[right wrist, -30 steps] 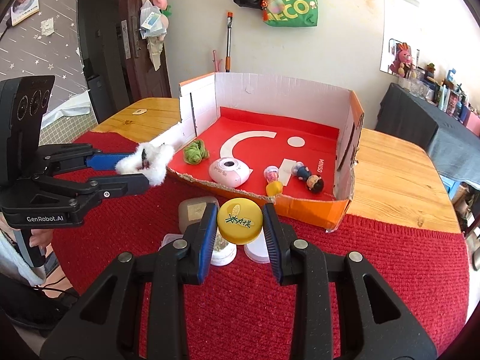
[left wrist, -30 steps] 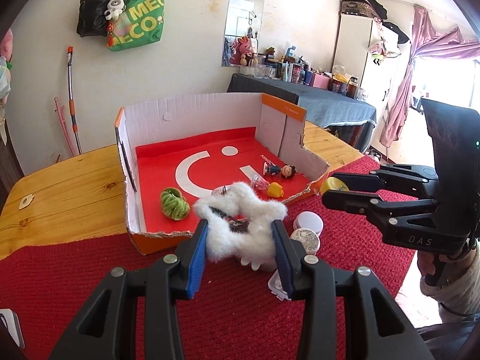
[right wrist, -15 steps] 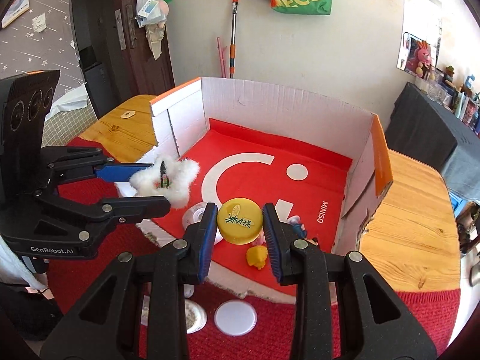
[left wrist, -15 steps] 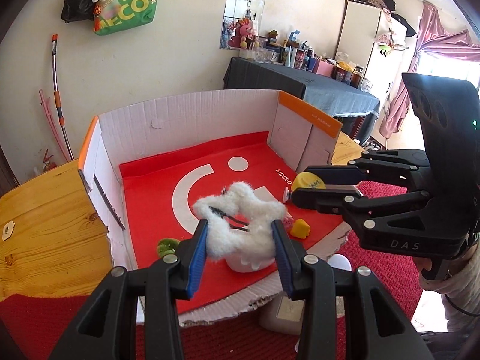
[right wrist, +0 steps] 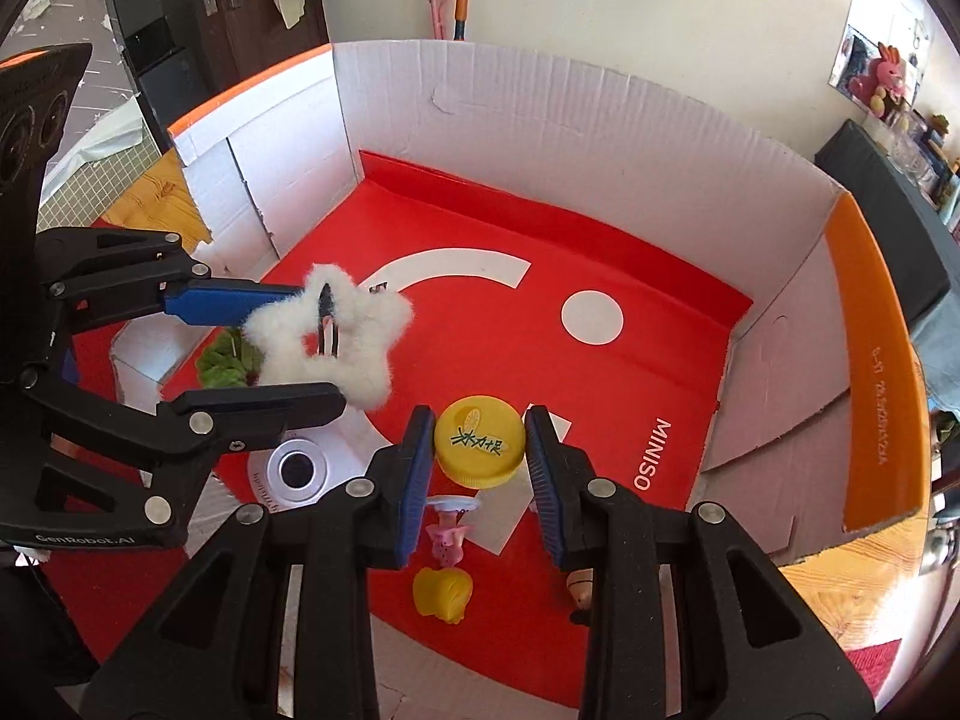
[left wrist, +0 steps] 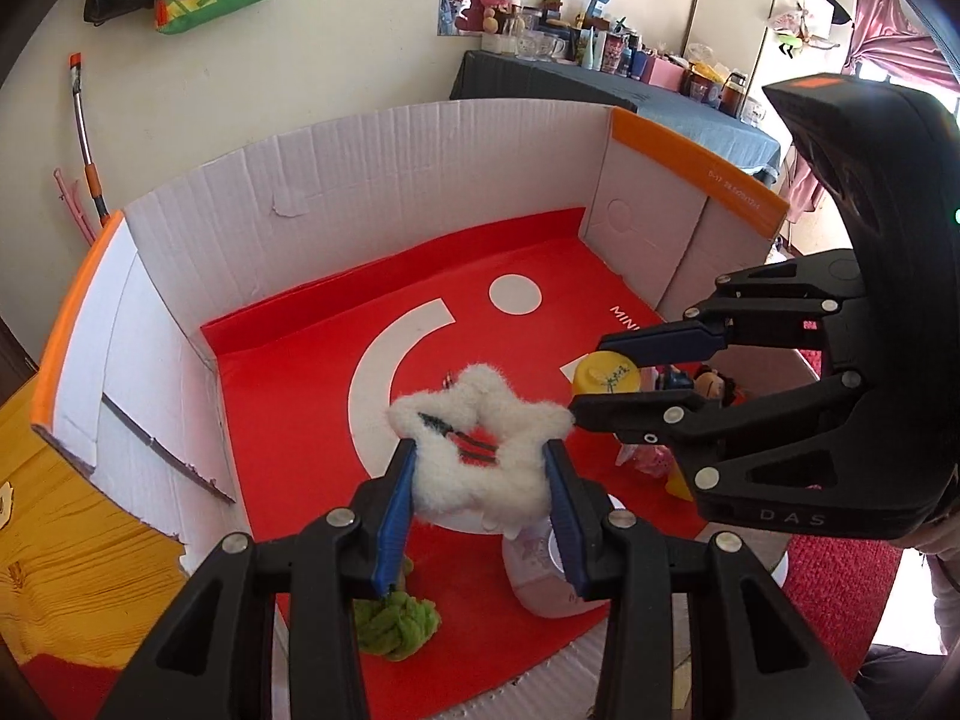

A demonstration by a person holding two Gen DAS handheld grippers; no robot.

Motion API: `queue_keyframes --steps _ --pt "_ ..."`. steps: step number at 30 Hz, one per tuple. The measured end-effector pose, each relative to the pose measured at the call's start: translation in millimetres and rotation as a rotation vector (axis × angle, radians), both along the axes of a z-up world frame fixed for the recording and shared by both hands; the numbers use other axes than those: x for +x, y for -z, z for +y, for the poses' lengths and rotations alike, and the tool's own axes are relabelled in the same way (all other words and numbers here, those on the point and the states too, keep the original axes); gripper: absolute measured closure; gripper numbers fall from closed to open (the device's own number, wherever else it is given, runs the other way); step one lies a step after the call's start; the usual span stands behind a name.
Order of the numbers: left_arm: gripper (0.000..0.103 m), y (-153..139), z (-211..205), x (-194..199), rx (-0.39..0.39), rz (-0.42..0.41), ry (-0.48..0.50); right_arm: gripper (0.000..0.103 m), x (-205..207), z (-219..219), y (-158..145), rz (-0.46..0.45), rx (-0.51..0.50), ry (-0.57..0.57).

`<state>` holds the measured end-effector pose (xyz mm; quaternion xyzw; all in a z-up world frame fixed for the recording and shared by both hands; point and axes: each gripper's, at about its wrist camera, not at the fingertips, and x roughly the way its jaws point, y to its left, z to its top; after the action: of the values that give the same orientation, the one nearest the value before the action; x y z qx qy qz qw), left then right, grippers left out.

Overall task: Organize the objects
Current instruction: 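Carry white star into box with left tool while right tool carries yellow jar, then open left tool to drop white star while right tool releases yellow jar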

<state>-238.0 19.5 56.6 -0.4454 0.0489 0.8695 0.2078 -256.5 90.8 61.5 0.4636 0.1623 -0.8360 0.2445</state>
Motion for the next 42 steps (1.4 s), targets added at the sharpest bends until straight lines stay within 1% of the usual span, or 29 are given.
queue_keyframes --steps 8,16,22,36,42 --pt "0.06 14 0 -11 -0.01 -0.053 0.008 0.073 -12 -2 8 -0.052 0.027 -0.008" --pt "0.06 15 -4 -11 -0.016 -0.063 0.008 0.073 -18 -1 16 -0.091 0.064 -0.01" --pt "0.059 15 -8 -10 -0.009 -0.077 0.005 0.073 -16 4 16 -0.097 0.068 -0.01" --pt "0.059 15 -8 -10 -0.01 -0.079 0.005 0.073 -13 17 16 -0.109 0.067 -0.003" --pt "0.059 15 -12 -9 0.003 -0.084 -0.005 0.073 -13 21 16 -0.109 0.068 -0.004"
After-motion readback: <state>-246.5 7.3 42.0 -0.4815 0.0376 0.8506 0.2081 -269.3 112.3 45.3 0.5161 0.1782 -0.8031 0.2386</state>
